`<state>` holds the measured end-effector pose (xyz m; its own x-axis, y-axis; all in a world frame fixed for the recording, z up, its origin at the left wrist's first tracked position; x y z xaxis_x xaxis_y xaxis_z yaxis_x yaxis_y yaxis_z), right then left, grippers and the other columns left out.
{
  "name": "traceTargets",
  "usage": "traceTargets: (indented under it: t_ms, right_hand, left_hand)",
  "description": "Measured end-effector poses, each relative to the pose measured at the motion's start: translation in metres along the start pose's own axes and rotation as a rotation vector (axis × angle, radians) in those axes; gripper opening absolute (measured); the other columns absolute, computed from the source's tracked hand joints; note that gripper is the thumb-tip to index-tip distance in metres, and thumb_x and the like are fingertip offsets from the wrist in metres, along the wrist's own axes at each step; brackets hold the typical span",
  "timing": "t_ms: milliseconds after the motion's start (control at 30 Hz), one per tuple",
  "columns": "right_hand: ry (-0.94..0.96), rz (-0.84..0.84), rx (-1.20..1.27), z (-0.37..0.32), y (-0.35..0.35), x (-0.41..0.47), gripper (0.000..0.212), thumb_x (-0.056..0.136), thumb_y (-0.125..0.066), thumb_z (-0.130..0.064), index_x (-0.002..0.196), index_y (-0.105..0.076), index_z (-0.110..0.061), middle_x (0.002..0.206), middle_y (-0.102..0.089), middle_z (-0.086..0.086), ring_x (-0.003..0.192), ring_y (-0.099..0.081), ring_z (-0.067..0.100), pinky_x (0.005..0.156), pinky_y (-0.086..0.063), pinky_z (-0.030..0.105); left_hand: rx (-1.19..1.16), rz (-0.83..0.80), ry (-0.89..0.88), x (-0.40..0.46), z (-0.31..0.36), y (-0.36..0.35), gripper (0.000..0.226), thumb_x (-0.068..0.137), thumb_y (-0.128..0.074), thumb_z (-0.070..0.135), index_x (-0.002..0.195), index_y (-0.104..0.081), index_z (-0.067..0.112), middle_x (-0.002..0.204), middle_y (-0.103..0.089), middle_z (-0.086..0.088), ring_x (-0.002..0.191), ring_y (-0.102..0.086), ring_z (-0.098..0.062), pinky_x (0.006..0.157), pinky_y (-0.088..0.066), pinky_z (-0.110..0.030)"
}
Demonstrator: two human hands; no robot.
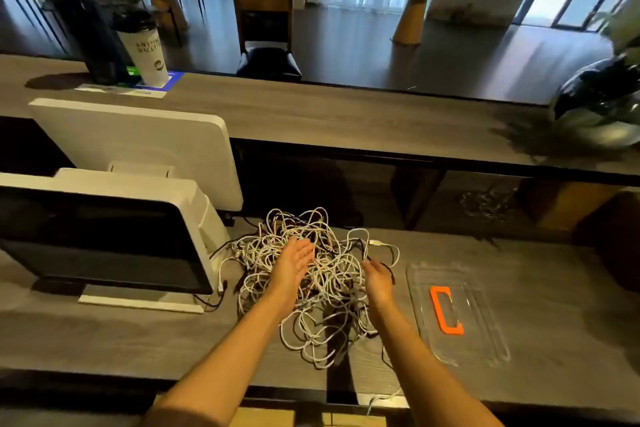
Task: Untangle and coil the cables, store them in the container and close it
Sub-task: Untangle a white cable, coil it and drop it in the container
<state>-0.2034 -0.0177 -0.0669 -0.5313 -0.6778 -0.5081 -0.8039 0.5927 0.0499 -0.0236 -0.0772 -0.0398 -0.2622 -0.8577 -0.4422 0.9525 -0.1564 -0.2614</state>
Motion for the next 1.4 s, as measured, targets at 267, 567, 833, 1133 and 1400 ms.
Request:
traceTargets:
  t_ms: [267,567,833,1133,1400]
  right_hand:
    - [0.076,-0.14,0.039,-0.019,-0.035,-0.008,0.031,0.097,-0.05,-0.011,0.07,-0.063,-0.019,0.052,-0.036,-0.009,0.048,-0.029,0.01,0.046,-0.026,0.023]
    - [0.322,-0.323,0.398,-0.172,-0.056,-0.051,0.027,0.101,-0.042,-0.012,0.08,-0.06,-0.012,0.051,-0.023,-0.008,0.038,-0.016,0.003,0.039,-0.01,0.02]
    - [0.552,-0.208,0.256,-0.243,-0.034,-0.098,0.027,0.103,-0.044,-0.017,0.09,-0.067,-0.011,0.055,-0.025,-0.003,0.047,-0.018,0.009,0.043,-0.013,0.023]
    - [0.588,-0.039,0.035,-0.222,-0.002,-0.099,0.025,0.1,-0.057,-0.02,0.083,-0.075,-0.015,0.053,-0.034,-0.008,0.049,-0.026,0.005,0.046,-0.02,0.02]
    - [0.56,-0.072,0.023,-0.182,0.035,-0.109,0.035,0.097,-0.061,-0.025,0.067,-0.062,-0.006,0.057,-0.04,0.006,0.055,-0.04,0.016,0.055,-0.037,0.028]
  left_hand:
    - [0.14,-0.098,-0.052,0.022,0.007,-0.01,0.05,0.109,-0.022,0.037,0.144,-0.046,0.011,0.148,-0.049,-0.005,0.139,-0.043,-0.016,0.115,-0.029,-0.027]
    - [0.289,-0.3,-0.269,0.001,0.089,-0.049,0.038,0.108,-0.031,0.028,0.106,-0.069,0.022,0.091,-0.074,0.005,0.085,-0.068,-0.003,0.076,-0.049,-0.011]
    - [0.457,-0.135,-0.473,-0.028,0.17,-0.039,0.023,0.101,-0.053,0.018,0.091,-0.074,0.017,0.066,-0.072,-0.002,0.061,-0.069,-0.013,0.057,-0.053,-0.022]
    - [0.477,-0.171,-0.56,-0.06,0.228,-0.025,0.027,0.102,-0.052,0.018,0.086,-0.074,0.023,0.047,-0.042,0.004,0.042,-0.041,-0.008,0.049,-0.043,-0.023]
    - [0.2,-0.248,-0.606,-0.116,0.282,-0.051,0.031,0.104,-0.047,0.015,0.082,-0.068,0.01,0.048,-0.026,0.009,0.036,-0.019,-0.003,0.035,-0.015,-0.016]
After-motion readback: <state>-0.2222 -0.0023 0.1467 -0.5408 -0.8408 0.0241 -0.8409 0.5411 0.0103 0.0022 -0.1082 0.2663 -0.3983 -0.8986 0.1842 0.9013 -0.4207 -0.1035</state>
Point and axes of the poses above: each hand's wrist, its own x-axis towards the middle knuckle, its own y-axis out of the back of the hand, z = x × y, the point moved 9 cm from there along x, towards the middle knuckle
